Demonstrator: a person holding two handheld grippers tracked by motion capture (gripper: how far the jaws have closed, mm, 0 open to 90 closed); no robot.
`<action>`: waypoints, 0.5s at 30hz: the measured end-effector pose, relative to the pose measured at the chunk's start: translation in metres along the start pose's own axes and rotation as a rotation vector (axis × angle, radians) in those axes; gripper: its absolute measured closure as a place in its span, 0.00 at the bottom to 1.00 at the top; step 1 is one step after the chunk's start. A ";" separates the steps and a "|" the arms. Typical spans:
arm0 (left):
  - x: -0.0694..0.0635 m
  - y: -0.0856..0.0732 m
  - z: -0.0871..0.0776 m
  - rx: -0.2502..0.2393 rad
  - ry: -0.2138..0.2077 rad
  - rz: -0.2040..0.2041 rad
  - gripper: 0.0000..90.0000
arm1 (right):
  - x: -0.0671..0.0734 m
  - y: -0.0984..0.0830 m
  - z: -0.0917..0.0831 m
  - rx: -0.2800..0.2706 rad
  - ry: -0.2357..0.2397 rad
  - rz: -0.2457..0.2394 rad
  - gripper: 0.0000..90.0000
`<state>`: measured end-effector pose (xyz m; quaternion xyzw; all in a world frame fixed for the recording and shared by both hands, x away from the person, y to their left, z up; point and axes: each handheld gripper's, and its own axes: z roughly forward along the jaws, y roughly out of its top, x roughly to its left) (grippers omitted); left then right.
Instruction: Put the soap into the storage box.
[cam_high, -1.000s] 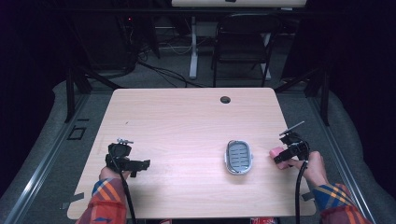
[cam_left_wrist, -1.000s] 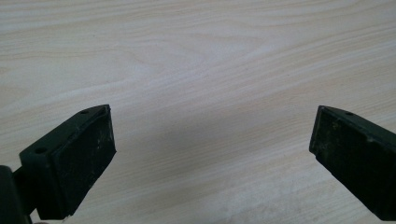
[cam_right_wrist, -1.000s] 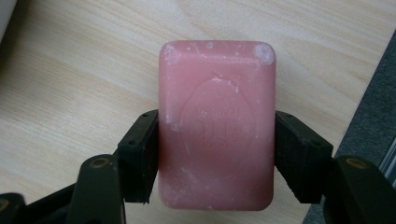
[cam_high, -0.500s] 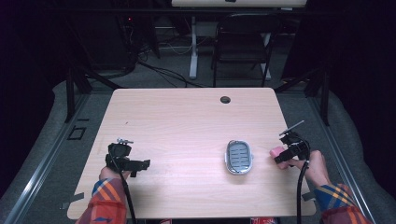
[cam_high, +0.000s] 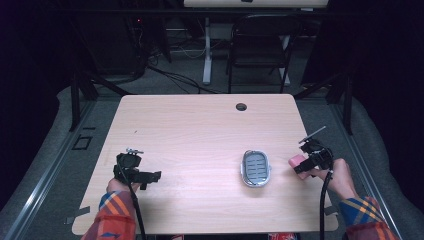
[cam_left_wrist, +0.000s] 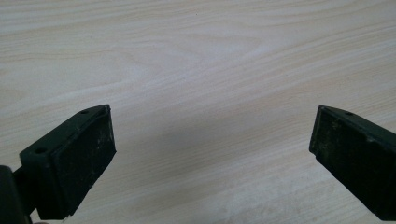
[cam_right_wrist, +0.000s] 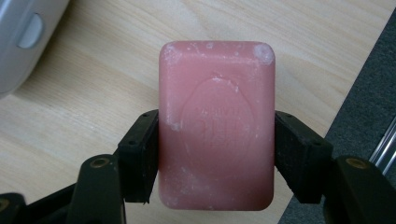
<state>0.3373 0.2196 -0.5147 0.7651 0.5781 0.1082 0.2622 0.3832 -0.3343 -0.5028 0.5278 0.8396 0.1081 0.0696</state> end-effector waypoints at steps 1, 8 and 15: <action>0.000 0.000 0.000 0.002 0.000 -0.001 0.00 | 0.000 0.000 -0.001 -0.001 0.005 0.002 0.42; 0.000 0.000 0.000 0.002 0.000 0.000 0.00 | 0.002 0.003 -0.009 -0.023 -0.004 -0.006 0.42; 0.000 0.001 0.002 0.010 0.003 0.004 0.00 | 0.005 0.007 -0.014 -0.036 0.000 -0.016 0.42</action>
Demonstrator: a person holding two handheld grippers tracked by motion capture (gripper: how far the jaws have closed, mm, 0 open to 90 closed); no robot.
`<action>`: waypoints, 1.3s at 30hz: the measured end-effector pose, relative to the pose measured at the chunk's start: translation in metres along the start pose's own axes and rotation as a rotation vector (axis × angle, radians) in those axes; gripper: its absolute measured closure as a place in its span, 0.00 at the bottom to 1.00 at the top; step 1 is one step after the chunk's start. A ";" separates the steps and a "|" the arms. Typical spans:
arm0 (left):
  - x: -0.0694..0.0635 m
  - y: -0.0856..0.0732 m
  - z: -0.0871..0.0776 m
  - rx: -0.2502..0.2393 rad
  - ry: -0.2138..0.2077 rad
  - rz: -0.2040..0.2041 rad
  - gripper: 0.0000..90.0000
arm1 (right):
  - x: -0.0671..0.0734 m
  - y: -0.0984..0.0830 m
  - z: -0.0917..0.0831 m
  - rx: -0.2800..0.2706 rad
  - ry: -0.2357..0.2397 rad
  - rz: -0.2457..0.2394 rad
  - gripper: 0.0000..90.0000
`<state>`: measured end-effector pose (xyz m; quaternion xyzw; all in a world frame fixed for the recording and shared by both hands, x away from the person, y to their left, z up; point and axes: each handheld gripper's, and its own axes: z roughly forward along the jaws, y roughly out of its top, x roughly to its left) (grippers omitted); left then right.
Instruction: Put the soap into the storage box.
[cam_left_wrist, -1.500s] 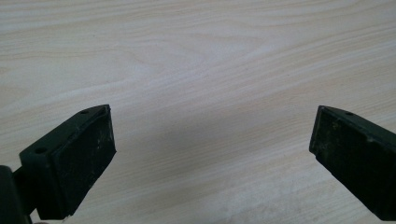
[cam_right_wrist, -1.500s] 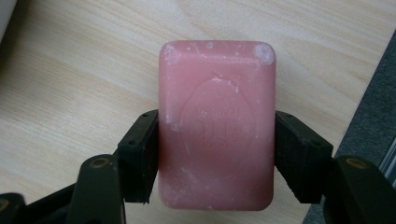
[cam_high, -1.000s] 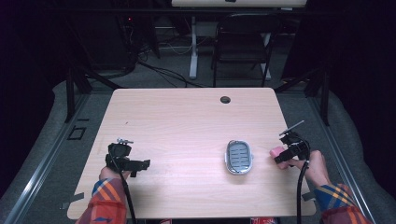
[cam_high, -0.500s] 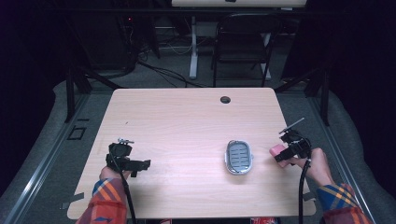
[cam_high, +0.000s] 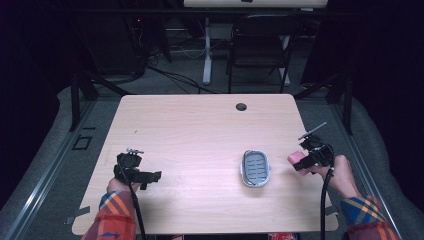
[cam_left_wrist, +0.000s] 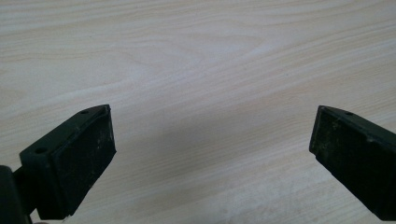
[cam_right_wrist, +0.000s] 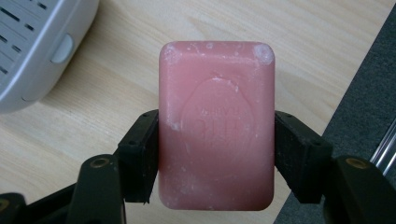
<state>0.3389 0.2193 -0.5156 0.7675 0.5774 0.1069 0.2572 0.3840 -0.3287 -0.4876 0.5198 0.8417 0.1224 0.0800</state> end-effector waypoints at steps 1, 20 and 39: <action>-0.001 0.000 0.000 -0.001 -0.002 -0.001 0.00 | 0.000 0.001 -0.001 0.001 0.000 -0.003 0.42; -0.001 0.001 0.000 -0.002 -0.001 0.001 0.00 | 0.008 0.015 -0.020 -0.042 0.021 -0.022 0.42; -0.001 0.001 0.001 0.001 -0.004 0.002 0.00 | 0.027 0.029 -0.031 -0.046 0.029 -0.079 0.42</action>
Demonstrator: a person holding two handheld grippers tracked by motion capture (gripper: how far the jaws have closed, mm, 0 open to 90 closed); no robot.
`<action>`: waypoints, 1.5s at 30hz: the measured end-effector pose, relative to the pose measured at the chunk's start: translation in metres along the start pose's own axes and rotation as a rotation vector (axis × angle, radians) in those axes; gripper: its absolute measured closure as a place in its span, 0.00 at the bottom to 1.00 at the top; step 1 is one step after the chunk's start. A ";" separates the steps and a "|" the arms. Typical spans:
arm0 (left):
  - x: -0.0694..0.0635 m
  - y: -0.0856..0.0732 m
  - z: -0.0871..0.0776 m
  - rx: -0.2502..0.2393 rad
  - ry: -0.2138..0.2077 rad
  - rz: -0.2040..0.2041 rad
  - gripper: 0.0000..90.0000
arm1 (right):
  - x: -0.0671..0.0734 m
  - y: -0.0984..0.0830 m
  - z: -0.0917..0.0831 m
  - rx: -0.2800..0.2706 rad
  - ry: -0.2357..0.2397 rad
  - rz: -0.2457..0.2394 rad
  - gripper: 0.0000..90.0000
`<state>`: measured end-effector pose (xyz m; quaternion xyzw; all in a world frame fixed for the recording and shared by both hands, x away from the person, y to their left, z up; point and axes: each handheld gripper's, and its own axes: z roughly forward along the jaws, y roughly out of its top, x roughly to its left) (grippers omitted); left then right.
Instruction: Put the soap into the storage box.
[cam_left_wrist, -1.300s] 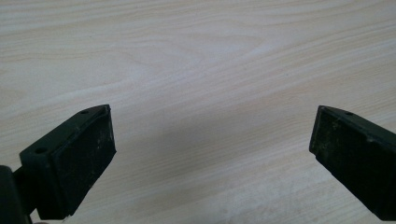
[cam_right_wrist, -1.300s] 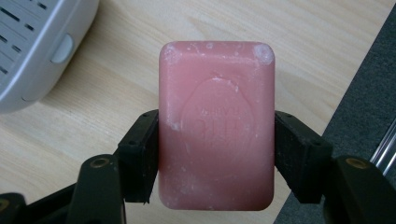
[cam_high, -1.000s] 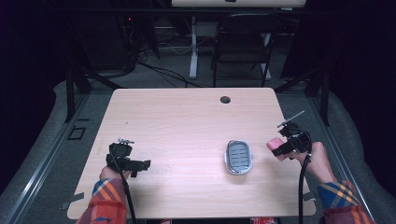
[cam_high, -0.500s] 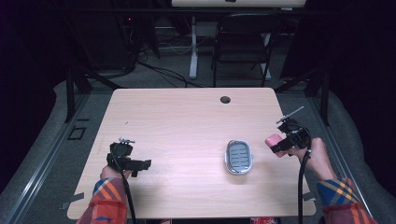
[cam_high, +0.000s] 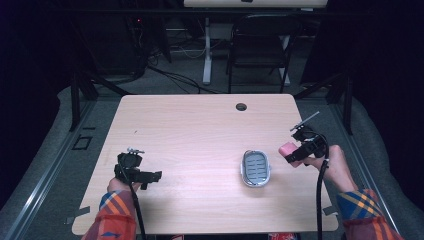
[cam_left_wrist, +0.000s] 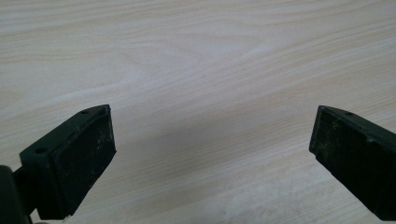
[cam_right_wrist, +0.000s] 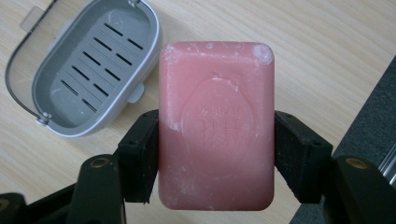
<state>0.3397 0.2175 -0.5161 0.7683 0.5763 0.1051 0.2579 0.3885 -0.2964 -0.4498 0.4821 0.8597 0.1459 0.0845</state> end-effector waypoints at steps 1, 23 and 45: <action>0.000 0.000 0.000 0.000 0.000 -0.001 0.00 | 0.001 0.001 0.000 -0.006 0.001 0.004 0.42; -0.002 0.001 0.000 0.001 -0.003 0.015 0.00 | 0.036 0.024 0.006 0.021 0.023 -0.085 0.42; -0.003 0.003 0.002 0.007 -0.008 0.024 0.00 | 0.057 0.033 0.022 0.065 0.022 -0.088 0.42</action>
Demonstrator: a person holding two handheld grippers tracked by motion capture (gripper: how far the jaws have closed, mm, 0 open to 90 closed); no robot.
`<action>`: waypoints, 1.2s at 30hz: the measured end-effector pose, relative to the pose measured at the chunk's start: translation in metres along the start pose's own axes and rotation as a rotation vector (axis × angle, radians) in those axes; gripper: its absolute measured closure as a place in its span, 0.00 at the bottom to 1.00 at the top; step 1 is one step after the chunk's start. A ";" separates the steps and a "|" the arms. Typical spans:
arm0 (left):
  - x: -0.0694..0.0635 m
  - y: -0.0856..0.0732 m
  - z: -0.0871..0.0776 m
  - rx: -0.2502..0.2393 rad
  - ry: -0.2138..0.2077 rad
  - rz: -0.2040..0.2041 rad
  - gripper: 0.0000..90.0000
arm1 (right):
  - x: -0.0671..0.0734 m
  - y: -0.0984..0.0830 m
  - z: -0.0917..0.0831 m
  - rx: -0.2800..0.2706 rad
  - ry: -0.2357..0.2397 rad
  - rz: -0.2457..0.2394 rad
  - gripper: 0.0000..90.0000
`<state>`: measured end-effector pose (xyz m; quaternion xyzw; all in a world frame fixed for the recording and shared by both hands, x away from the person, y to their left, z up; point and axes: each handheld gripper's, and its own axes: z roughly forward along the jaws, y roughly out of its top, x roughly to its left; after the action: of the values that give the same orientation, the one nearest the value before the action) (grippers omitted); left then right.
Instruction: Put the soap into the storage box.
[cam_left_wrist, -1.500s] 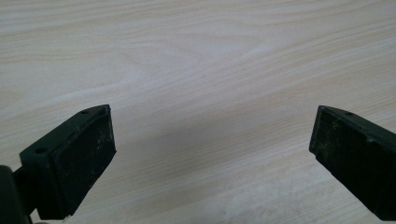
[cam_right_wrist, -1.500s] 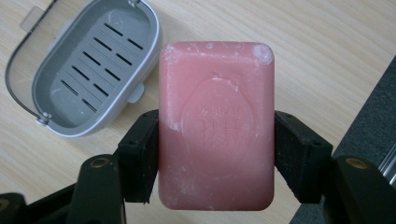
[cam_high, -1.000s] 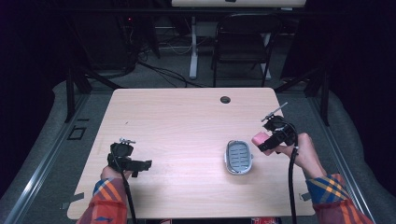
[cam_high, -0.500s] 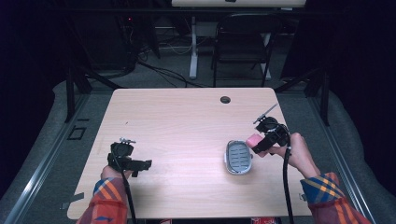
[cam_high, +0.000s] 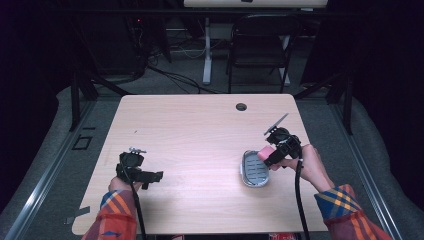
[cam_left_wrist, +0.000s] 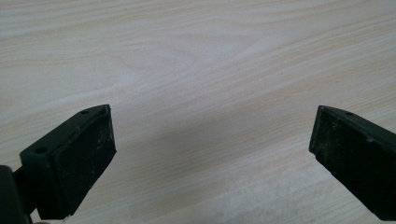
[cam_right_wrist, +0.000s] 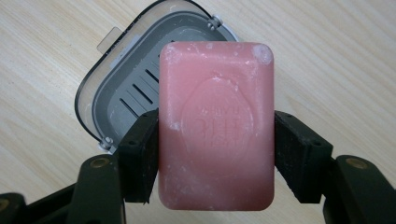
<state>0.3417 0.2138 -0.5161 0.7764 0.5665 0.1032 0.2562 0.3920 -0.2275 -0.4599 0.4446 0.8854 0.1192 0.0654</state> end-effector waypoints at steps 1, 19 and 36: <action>0.000 0.000 0.000 0.000 -0.001 0.002 0.00 | 0.001 0.001 0.002 0.008 -0.001 -0.001 0.42; 0.000 0.000 0.001 0.005 -0.002 0.006 0.00 | 0.018 0.017 0.030 0.076 -0.032 0.062 0.41; 0.000 0.000 0.000 0.002 -0.006 0.008 0.00 | 0.012 0.008 0.021 0.075 0.120 0.068 0.52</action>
<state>0.3417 0.2141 -0.5162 0.7792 0.5627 0.1012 0.2568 0.3957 -0.2102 -0.4784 0.4685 0.8760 0.1144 -0.0084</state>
